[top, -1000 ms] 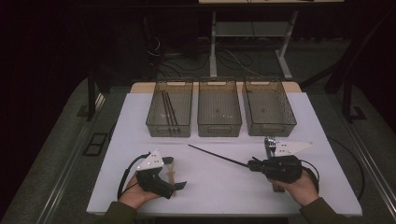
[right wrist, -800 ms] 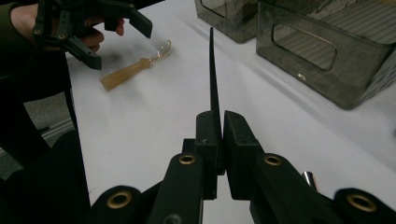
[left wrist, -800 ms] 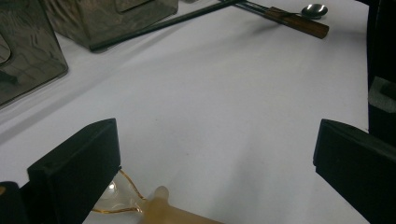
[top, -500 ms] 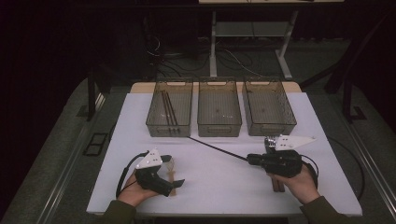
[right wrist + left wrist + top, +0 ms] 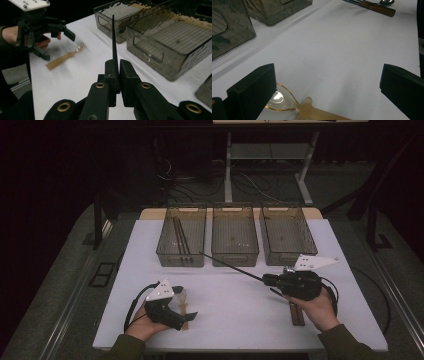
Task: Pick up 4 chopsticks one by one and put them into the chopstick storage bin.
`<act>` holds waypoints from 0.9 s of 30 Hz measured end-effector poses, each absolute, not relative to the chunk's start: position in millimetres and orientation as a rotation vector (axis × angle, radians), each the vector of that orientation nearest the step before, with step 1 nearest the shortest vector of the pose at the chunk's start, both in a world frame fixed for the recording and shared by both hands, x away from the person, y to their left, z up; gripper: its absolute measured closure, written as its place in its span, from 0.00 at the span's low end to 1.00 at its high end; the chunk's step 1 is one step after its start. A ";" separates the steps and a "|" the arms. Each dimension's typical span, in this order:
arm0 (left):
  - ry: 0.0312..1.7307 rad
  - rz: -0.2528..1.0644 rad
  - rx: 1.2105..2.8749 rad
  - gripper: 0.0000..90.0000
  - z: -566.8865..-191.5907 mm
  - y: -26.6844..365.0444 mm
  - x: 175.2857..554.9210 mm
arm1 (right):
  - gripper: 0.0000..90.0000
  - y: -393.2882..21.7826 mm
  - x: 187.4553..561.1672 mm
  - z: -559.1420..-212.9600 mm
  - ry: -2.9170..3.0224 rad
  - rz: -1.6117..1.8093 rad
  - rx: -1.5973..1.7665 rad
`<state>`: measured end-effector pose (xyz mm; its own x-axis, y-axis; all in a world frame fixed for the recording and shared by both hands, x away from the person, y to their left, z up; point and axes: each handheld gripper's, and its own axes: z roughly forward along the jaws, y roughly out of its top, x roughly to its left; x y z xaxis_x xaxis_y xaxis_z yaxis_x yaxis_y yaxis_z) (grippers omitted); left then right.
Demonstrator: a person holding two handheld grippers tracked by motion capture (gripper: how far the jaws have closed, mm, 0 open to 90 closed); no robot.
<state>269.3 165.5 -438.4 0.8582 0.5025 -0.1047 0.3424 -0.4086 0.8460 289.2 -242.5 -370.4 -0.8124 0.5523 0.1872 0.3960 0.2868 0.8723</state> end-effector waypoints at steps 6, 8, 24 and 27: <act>0.616 0.201 2.039 0.00 -438.2 165.3 268.7 | 0.94 -233.9 300.3 -367.0 2.373 1.548 0.906; 0.614 0.201 2.041 0.00 -438.1 165.5 268.9 | 0.94 -230.8 303.6 -366.1 2.370 1.544 0.909; 0.608 0.201 2.039 0.00 -437.8 165.2 268.7 | 0.94 -201.1 325.7 -359.1 2.334 1.507 0.933; 0.607 0.200 2.040 0.00 -437.7 165.2 268.8 | 0.94 -196.9 329.6 -357.8 2.325 1.506 0.949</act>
<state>268.8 165.2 -437.7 0.8626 0.4954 -0.1026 0.3377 -0.4129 0.8458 329.6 -196.9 -357.8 -0.7696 0.6178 0.1612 0.3996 0.2691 0.8763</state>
